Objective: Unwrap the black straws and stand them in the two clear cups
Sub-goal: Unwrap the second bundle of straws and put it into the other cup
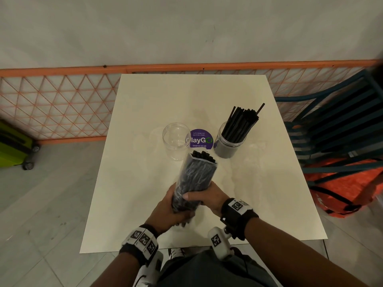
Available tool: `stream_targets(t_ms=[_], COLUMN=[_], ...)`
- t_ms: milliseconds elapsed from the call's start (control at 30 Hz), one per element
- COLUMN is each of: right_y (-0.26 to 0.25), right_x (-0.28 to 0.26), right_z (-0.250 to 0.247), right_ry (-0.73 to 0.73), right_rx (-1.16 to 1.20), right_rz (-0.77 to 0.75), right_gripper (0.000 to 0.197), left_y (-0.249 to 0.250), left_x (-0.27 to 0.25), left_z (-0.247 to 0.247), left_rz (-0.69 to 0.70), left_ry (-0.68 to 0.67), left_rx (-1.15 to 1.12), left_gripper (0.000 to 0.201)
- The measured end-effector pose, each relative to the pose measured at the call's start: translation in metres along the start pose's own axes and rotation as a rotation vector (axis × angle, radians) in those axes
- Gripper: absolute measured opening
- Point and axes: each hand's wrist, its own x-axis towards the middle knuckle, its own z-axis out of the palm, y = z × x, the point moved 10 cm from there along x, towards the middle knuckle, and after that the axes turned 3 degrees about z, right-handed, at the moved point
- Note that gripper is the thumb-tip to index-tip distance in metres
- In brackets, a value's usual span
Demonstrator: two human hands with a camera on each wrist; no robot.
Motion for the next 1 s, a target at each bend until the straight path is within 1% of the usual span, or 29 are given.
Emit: stream_targets(t_ms=[67,167,267,333,400,433,467,500,533,567,633,667,700,767,800,833,867,900,933,967,1000], right_y=[-0.002,-0.008,-0.012,-0.011,-0.011,-0.012,-0.014,-0.014,-0.013,-0.013,-0.014,-0.015,-0.019,-0.03,-0.038,-0.046,-0.051,-0.053,-0.052,-0.051,-0.049], right_x=[0.0,-0.002,-0.001,0.001,0.001,0.0,-0.002,-0.004,-0.005,-0.005,-0.005,-0.004,-0.004,-0.005,-0.01,-0.012,-0.013,-0.012,-0.009,-0.007,-0.003], right_z=[0.004,0.008,0.015,0.014,0.013,0.014,0.017,0.022,0.027,0.032,0.037,0.036,0.034,0.037,0.041,0.043,0.04,0.035,0.028,0.022,0.017], right_ry=[-0.01,-0.022,-0.07,-0.087,-0.078,-0.073,-0.075,-0.088,-0.103,-0.114,-0.11,-0.108,-0.113,-0.155,-0.192,-0.202,-0.173,-0.121,-0.06,-0.002,0.043], right_rx=[0.02,-0.022,-0.113,-0.179,-0.272,-0.345,-0.428,-0.527,-0.645,-0.787,-1.007,-1.041,-1.038,-0.964,-0.839,-0.687,-0.552,-0.469,-0.422,-0.403,-0.383], right_rz=[-0.034,-0.078,-0.089,-0.079,-0.056,-0.054,-0.044,-0.033,-0.036,-0.041,-0.051,-0.044,-0.039,-0.109,-0.17,-0.214,-0.238,-0.23,-0.207,-0.181,-0.156], right_gripper=[0.047,0.051,0.055,0.06,0.065,0.066,0.067,0.071,0.078,0.085,0.093,0.096,0.097,0.092,0.083,0.072,0.062,0.057,0.056,0.058,0.059], left_y=[-0.01,-0.014,-0.009,-0.005,-0.003,-0.003,-0.001,0.004,0.013,0.022,0.04,0.046,0.052,0.057,0.053,0.053,0.052,0.055,0.059,0.065,0.074], left_x=[0.001,0.0,-0.003,-0.004,-0.004,-0.004,-0.004,-0.004,-0.004,-0.004,-0.004,-0.003,-0.003,-0.001,0.001,0.003,0.005,0.007,0.009,0.008,0.007], left_z=[-0.006,-0.007,-0.007,-0.005,-0.004,-0.004,-0.003,-0.002,-0.001,-0.004,-0.01,-0.013,-0.015,-0.018,-0.017,-0.014,-0.013,-0.012,-0.011,-0.011,-0.012], left_rz=[-0.039,-0.072,-0.055,-0.033,-0.014,-0.015,-0.017,-0.003,0.023,0.053,0.147,0.176,0.198,0.206,0.187,0.167,0.138,0.122,0.119,0.133,0.158], left_ry=[0.06,0.126,0.178,0.182,0.191,0.191,0.184,0.18,0.185,0.216,0.27,0.281,0.288,0.29,0.29,0.291,0.303,0.322,0.321,0.313,0.29], left_rx=[0.018,0.055,0.044,0.031,0.015,0.008,-0.001,0.0,0.03,0.09,0.192,0.202,0.176,0.118,0.098,0.091,0.119,0.148,0.169,0.169,0.172], left_gripper=[0.081,0.077,0.08,0.086,0.092,0.09,0.083,0.066,0.045,0.03,0.024,0.023,0.019,0.009,0.011,0.021,0.034,0.049,0.06,0.057,0.046])
